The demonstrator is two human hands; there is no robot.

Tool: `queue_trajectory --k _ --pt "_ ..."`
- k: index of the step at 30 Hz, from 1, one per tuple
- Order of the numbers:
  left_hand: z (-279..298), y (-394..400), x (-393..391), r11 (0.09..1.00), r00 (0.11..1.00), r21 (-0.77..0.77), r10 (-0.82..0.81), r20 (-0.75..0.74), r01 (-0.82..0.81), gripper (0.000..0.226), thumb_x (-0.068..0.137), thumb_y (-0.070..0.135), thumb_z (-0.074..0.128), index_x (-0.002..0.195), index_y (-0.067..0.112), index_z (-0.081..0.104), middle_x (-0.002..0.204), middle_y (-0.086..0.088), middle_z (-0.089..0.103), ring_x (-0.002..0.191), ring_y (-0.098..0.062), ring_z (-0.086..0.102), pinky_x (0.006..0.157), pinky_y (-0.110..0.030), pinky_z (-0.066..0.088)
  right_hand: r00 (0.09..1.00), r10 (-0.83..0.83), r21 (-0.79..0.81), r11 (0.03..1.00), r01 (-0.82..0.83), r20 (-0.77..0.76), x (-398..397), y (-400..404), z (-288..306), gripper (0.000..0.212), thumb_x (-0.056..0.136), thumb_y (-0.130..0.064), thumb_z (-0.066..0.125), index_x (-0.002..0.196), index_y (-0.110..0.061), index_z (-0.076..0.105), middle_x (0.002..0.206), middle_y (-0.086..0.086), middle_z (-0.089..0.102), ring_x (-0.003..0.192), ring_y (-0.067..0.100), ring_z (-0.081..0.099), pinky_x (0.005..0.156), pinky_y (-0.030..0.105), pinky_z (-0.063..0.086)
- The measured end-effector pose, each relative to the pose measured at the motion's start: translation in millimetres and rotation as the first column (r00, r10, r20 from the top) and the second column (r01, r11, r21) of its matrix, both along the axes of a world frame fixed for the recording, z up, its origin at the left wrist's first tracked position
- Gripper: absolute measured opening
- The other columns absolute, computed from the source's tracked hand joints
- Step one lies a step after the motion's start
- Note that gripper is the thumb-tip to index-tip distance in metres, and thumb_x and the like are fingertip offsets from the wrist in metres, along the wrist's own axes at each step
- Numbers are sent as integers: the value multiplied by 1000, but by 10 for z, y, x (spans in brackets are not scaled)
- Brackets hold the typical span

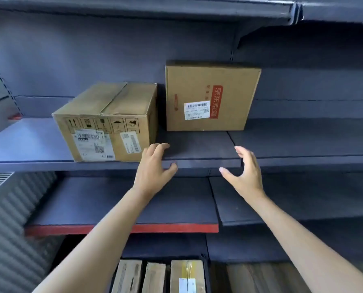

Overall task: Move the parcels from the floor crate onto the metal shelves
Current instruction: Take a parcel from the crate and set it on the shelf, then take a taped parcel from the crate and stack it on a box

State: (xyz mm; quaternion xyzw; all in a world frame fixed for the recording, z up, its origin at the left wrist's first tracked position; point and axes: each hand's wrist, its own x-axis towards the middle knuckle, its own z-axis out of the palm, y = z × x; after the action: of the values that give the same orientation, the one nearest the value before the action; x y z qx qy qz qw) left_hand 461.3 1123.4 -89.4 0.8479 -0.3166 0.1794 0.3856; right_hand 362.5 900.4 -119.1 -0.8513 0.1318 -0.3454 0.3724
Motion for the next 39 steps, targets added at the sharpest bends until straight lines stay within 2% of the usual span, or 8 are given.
queue_trajectory --k 3,11,18,24,29,33,37,39 --pt "-323 352 -274 999 995 37 8 -99 -5 47 82 17 65 124 5 51 120 -11 54 115 -28 43 92 -22 29 998 -17 13 1000 18 -62 -372 271 -282 65 73 -20 76 129 -16 45 123 -8 45 116 11 44 95 27 33" --pt "-1343 1251 -946 979 944 201 99 -315 -35 47 79 11 68 122 2 53 121 -14 56 114 -31 45 94 -30 33 942 -26 102 993 63 -334 -1250 802 -1243 66 73 -16 78 130 -13 46 131 7 49 120 23 46 98 34 37" --pt "-2105 1782 -1710 930 784 364 265 -561 -54 48 79 12 67 124 7 51 124 -9 53 114 -27 41 92 -33 35 824 105 235 971 34 -556 -1776 1210 -1988 68 72 -14 77 132 -14 44 134 6 44 124 20 42 100 26 29" --pt "-2490 1702 -1908 925 727 378 288 -624 -42 49 79 14 67 125 9 51 122 -7 53 114 -23 42 94 -31 38 789 141 299 953 55 -598 -1870 1268 -2401 68 73 -13 76 132 -14 43 133 5 44 122 16 41 100 25 30" --pt "-2949 1456 -1970 946 707 325 237 -666 -10 48 80 16 67 125 12 51 120 1 51 109 -6 36 93 -21 31 784 114 308 946 102 -610 -1831 1193 -2921 69 71 -12 77 131 -13 44 132 5 48 121 16 43 100 27 33" --pt "-3631 1201 -1955 962 672 272 190 -716 17 46 79 12 67 122 14 52 115 6 49 110 -7 41 91 -13 26 780 90 326 933 150 -619 -1798 1147 -3616 70 71 -15 78 132 -18 44 128 -4 48 119 11 42 99 27 33" --pt "-4557 972 -1845 972 623 230 206 -755 -42 43 80 12 67 120 16 53 113 7 49 109 -11 45 94 -24 36 800 67 351 918 185 -596 -1717 1165 -4485 71 70 -17 80 126 -36 39 117 -22 43 113 5 40 94 24 32" --pt "-5016 861 -1775 974 633 219 208 -746 -62 41 81 8 67 119 11 55 112 5 50 108 -14 46 93 -27 37 810 55 352 916 191 -584 -1660 1193 -4898 69 69 -14 80 124 -31 42 117 -19 46 111 5 41 92 21 32"
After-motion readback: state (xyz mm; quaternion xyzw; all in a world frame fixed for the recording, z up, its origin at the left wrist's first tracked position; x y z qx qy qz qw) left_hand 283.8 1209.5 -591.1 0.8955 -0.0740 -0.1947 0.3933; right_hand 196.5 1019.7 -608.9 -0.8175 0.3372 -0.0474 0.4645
